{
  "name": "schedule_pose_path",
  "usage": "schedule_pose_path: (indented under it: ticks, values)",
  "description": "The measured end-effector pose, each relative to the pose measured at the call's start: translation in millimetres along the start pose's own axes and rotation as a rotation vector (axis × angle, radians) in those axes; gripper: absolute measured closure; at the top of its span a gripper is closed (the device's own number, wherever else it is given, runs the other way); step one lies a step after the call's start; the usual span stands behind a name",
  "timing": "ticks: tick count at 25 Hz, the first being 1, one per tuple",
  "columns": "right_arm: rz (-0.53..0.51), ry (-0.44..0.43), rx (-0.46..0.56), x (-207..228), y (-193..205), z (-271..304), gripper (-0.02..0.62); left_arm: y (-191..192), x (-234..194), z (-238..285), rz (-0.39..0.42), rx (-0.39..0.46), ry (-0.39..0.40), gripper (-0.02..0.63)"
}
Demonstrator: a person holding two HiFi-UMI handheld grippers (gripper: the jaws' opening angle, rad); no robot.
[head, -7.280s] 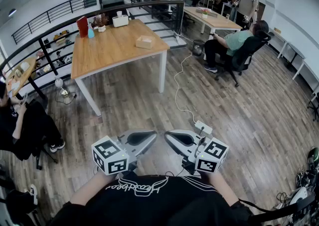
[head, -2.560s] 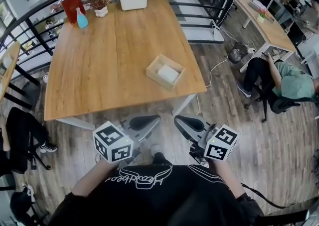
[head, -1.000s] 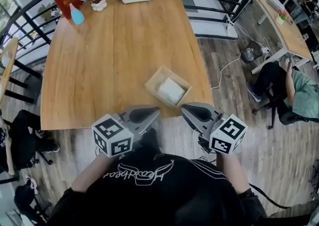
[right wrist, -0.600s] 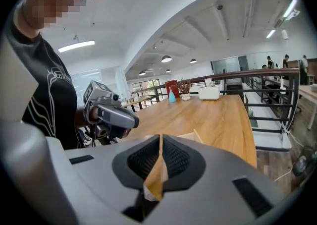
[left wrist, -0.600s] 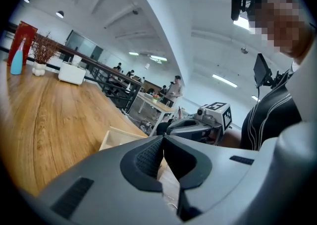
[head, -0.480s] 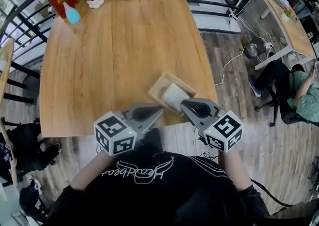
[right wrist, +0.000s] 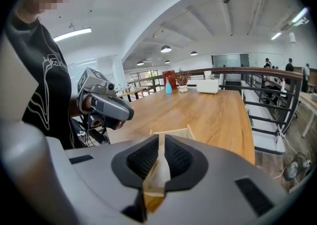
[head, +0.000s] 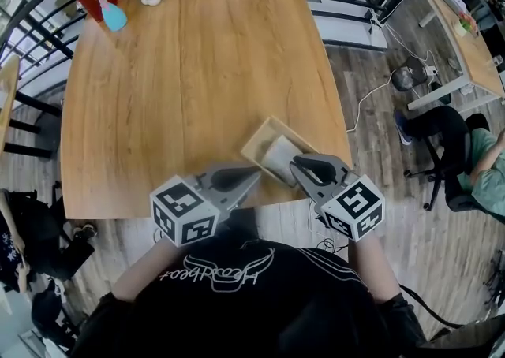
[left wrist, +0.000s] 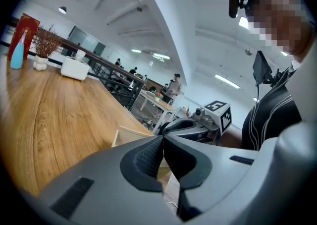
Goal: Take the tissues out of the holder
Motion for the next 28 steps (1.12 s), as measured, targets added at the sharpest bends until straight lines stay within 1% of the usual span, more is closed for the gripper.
schedule_pose_path:
  ticks: [6,8,10,15,17,21,25,28]
  values:
    - [-0.047,0.004,-0.042,5,3,13,0.569,2,-12,-2,0.004,-0.004,-0.008,0.592]
    - [-0.054,0.008,-0.043,6,2,16,0.53,1,-15,-3,-0.001,-0.004,-0.008,0.592]
    - [-0.062,0.006,-0.054,5,2,20,0.518,2,-18,-3,-0.004,-0.006,-0.007,0.592]
    - [-0.097,-0.02,-0.113,3,11,32,0.408,6,-24,-2,-0.004,-0.018,-0.008,0.592]
    - [-0.102,-0.024,-0.127,4,13,36,0.384,6,-26,-1,-0.008,-0.018,-0.007,0.592]
    - [-0.118,-0.012,-0.193,10,24,43,0.365,6,-30,-2,-0.017,-0.016,-0.007,0.592]
    - [-0.121,-0.006,-0.293,16,35,50,0.36,2,-36,-3,-0.019,-0.01,-0.01,0.592]
    - [-0.147,0.009,-0.34,19,39,55,0.359,2,-39,-3,-0.025,-0.009,-0.012,0.592]
Point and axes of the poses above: the fingertips, and each gripper's own axes: z forward along the fingers, x to its right, y out of its underside, the point moved 3 cm from there along -z, backward along the fingers, and after that the axes turned 3 degrees about x, right-handed, at the moved point
